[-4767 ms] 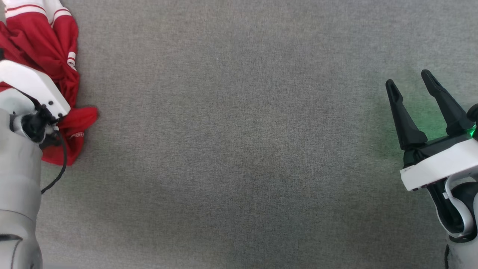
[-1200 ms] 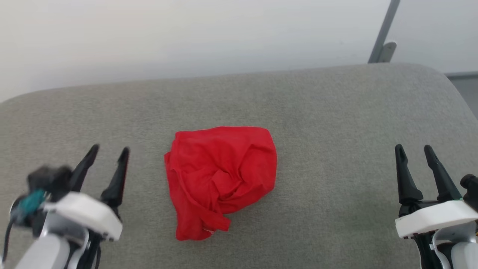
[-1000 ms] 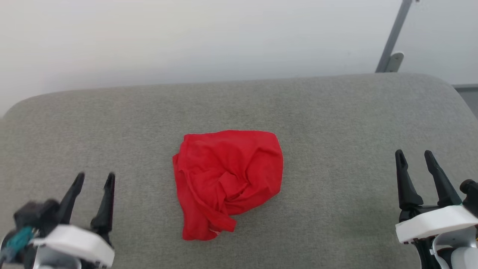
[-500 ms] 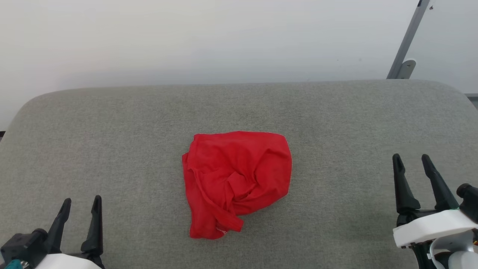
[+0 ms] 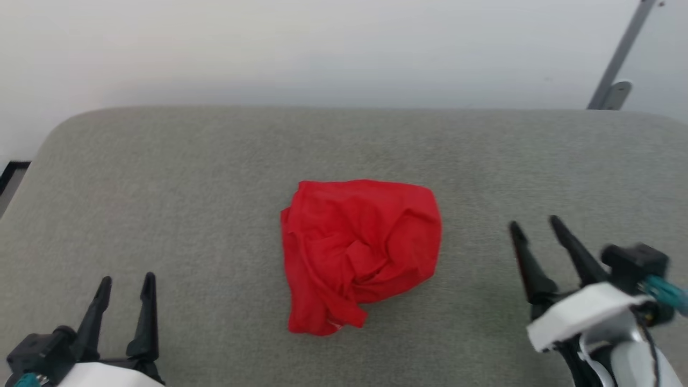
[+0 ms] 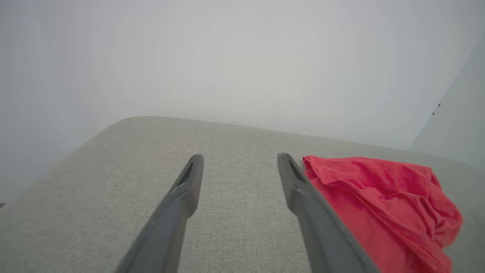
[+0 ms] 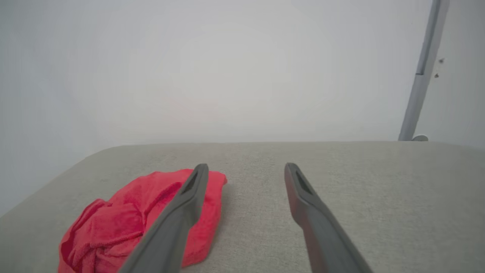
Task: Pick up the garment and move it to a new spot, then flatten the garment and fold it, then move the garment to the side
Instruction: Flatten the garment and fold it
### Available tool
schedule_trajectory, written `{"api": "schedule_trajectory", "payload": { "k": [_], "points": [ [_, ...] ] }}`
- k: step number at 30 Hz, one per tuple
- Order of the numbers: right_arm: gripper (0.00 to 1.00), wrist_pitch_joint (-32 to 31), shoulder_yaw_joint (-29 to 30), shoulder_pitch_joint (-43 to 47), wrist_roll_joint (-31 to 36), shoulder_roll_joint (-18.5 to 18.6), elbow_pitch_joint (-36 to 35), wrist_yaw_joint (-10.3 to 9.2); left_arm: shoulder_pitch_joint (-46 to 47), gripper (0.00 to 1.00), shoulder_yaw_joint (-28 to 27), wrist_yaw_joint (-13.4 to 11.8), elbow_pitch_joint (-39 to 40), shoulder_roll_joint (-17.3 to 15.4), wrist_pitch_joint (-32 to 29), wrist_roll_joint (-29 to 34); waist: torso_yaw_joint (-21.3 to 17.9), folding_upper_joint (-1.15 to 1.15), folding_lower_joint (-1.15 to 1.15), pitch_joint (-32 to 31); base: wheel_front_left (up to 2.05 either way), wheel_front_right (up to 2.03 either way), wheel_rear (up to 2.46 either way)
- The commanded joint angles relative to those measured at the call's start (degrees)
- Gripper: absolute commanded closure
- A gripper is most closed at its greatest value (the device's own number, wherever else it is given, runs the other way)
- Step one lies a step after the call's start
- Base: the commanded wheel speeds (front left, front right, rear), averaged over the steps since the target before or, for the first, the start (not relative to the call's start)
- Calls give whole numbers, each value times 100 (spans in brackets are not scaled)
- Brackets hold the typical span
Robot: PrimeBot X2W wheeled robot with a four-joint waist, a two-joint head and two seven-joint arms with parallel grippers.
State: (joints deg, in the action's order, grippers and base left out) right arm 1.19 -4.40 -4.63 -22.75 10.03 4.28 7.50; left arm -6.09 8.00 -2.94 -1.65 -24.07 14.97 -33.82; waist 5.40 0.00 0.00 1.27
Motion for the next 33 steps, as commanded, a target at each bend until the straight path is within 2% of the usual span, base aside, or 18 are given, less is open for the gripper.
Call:
{"api": "schedule_trajectory", "payload": {
  "k": [1,14,23,24,25,26,33],
  "points": [
    [0,-134,-136,-152,-42,82,54,-2,118,0,6,39,19,28,29,80,149,0,0,134,0,0,0],
    [0,-1828,-977,-1574,-160,679,1049,-2,737,0,218,324,-157,478,29,227,1091,0,0,879,0,0,0],
    [0,-3242,-1423,-2167,-234,785,1839,-2,959,0,219,540,-358,809,30,363,1498,0,0,1155,0,0,0],
    [18,-3354,-1452,-2205,-244,763,1913,-2,959,0,209,559,-381,843,30,386,1510,0,0,1162,0,0,0],
    [75,-3448,-1500,-2235,-249,756,1965,-2,960,0,193,580,-404,876,29,406,1518,0,0,1167,0,0,0],
    [100,-3496,-1549,-2259,-270,758,1973,-2,967,0,178,598,-424,900,30,415,1522,0,0,1176,0,0,0],
    [100,-3537,-1654,-2434,-502,927,1690,-2,962,0,41,692,-538,997,30,472,1393,0,0,1098,0,0,0]
  ]
}}
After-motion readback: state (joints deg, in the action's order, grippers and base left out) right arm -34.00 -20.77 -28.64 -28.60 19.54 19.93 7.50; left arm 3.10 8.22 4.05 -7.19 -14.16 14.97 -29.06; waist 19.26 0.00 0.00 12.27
